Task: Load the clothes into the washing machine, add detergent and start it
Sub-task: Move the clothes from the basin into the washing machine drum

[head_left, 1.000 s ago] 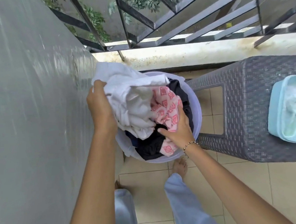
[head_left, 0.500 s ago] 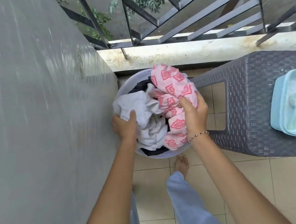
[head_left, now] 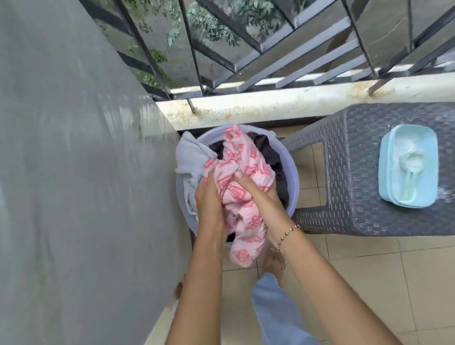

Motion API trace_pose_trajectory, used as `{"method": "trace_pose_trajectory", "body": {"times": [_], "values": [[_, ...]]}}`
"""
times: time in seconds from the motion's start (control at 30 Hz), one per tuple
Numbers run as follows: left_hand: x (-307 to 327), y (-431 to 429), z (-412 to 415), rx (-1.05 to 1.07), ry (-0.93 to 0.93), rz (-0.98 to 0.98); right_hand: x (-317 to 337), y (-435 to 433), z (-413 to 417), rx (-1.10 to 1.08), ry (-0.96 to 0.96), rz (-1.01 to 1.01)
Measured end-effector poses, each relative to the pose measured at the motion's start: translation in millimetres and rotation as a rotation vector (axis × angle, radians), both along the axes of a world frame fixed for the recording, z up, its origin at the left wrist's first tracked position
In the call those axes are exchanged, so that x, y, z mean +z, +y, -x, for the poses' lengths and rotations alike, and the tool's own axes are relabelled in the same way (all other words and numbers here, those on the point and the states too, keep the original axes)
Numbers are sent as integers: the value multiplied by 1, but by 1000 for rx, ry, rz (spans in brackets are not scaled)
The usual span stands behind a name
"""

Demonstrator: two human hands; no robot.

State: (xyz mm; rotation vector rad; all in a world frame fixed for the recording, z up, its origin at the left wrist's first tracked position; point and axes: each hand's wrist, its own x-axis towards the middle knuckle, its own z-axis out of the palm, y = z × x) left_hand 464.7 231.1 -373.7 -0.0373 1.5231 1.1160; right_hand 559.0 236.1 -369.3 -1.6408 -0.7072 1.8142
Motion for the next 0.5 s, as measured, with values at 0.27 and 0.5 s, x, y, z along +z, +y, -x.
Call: {"method": "trace_pose_trajectory", "body": {"times": [0.27, 0.5], "values": [[138, 4, 23, 137, 73, -119, 141, 18, 3, -90, 83, -42], [265, -19, 39, -45, 38, -468, 284, 20, 28, -139, 184, -213]]}}
